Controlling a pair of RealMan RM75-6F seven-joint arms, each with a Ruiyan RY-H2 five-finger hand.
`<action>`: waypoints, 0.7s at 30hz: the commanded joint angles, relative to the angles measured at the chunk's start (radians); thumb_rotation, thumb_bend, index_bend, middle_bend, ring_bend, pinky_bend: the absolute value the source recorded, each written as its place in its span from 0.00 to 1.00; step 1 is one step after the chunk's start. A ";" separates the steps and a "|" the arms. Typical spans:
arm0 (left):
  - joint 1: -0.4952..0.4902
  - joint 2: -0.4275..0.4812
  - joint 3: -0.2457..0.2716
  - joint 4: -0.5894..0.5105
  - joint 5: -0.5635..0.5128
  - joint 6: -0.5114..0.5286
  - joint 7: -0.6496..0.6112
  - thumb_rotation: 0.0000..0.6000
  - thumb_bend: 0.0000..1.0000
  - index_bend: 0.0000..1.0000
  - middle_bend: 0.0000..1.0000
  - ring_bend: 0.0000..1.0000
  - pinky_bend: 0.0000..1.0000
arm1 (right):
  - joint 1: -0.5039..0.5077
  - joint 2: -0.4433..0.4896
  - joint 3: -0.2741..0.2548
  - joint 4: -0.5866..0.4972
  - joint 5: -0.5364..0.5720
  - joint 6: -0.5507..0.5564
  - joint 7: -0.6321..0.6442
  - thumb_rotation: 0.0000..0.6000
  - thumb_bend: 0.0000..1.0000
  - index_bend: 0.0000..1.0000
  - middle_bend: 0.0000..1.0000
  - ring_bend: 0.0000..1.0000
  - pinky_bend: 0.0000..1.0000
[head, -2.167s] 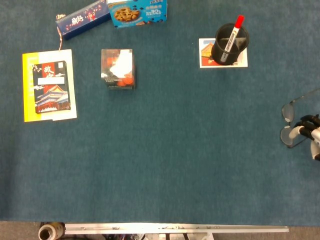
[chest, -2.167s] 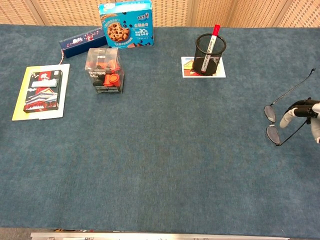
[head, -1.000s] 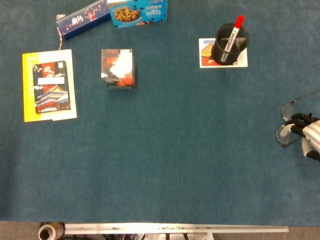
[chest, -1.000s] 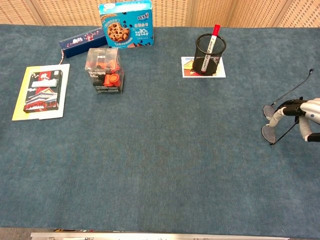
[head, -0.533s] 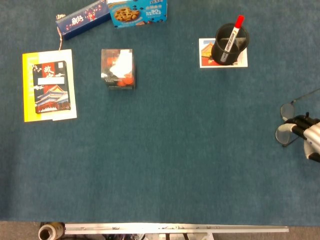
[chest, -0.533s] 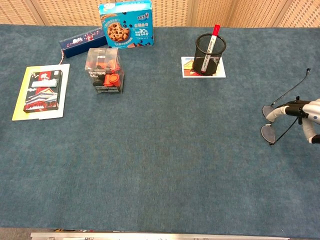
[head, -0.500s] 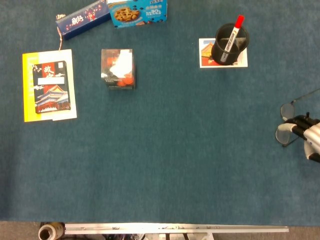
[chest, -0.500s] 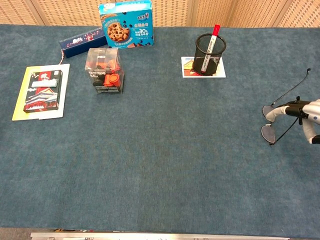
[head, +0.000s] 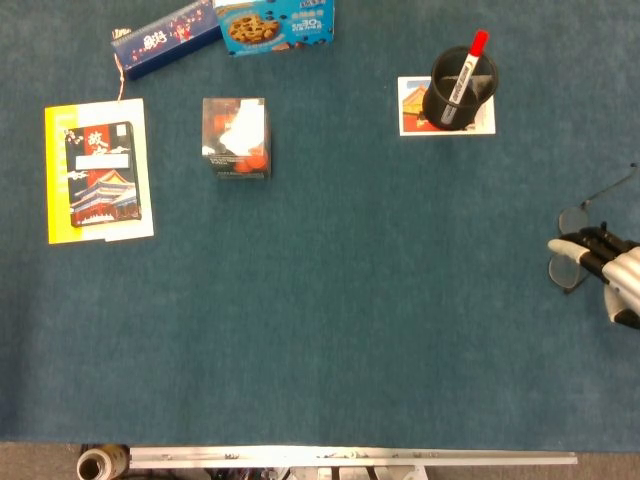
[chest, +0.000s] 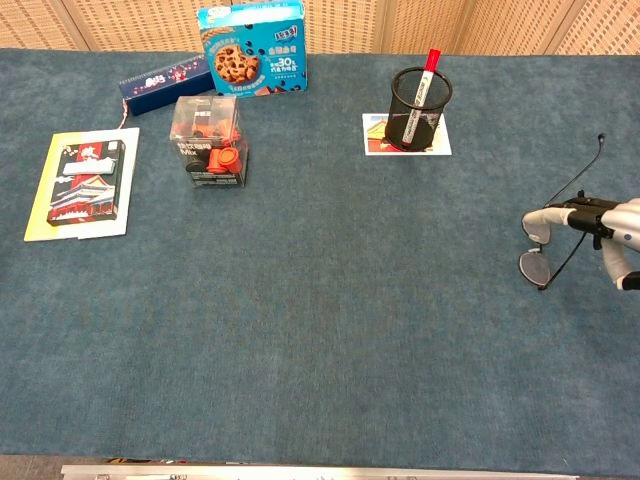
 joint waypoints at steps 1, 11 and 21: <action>-0.001 0.000 -0.001 0.000 -0.001 -0.001 0.000 1.00 0.52 0.51 0.52 0.50 0.63 | 0.002 0.008 0.000 -0.013 -0.004 0.002 0.000 1.00 1.00 0.11 0.12 0.09 0.36; -0.001 0.001 -0.001 -0.001 -0.001 -0.001 0.000 1.00 0.52 0.51 0.52 0.50 0.63 | 0.007 0.005 0.003 -0.020 -0.006 -0.004 0.004 1.00 1.00 0.11 0.12 0.09 0.36; 0.000 0.002 0.000 -0.001 0.001 0.001 -0.005 1.00 0.52 0.51 0.52 0.50 0.63 | 0.019 -0.018 0.001 -0.011 -0.048 0.008 0.036 1.00 1.00 0.11 0.12 0.09 0.36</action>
